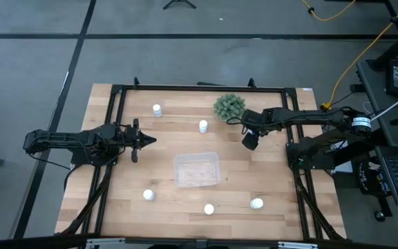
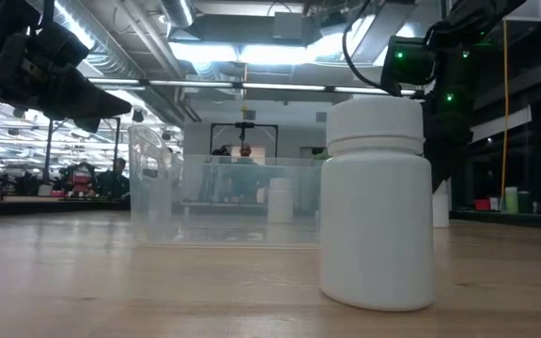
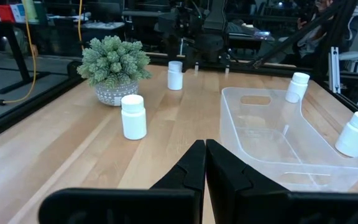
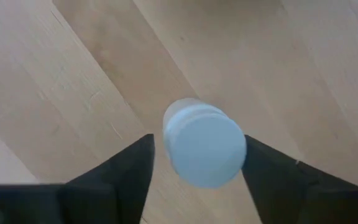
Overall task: Pick and place pill bottles into a basket
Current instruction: Put the white medicine bottle into the transparent bin
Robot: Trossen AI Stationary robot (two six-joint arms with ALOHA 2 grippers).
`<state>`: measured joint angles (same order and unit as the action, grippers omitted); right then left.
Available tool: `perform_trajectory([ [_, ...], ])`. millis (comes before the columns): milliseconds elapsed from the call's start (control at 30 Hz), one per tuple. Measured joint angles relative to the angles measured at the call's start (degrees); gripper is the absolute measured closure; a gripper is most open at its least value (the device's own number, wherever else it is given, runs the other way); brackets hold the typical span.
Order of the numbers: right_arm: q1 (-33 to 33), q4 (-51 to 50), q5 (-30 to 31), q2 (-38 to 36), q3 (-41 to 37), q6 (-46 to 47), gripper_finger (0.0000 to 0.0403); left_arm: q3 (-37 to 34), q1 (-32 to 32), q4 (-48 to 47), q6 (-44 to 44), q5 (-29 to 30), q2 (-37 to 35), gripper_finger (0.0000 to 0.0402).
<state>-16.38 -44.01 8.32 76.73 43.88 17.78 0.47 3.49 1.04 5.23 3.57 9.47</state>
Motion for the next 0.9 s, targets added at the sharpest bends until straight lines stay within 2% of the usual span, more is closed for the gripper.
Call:
perform_trajectory([
  [200,0.0,1.0,0.0,0.0,0.1,-0.4,0.0250,0.0,0.0,0.0,0.0,0.0,0.0,0.0395],
  [500,0.6,4.7,0.1,0.0,0.1,-3.1,0.0253,0.0,0.0,0.0,0.0,-0.1,0.0,0.0395],
  [900,7.3,5.1,1.0,0.0,0.1,-1.7,0.0253,0.0,0.0,0.0,0.1,-0.2,0.0,0.0395],
])
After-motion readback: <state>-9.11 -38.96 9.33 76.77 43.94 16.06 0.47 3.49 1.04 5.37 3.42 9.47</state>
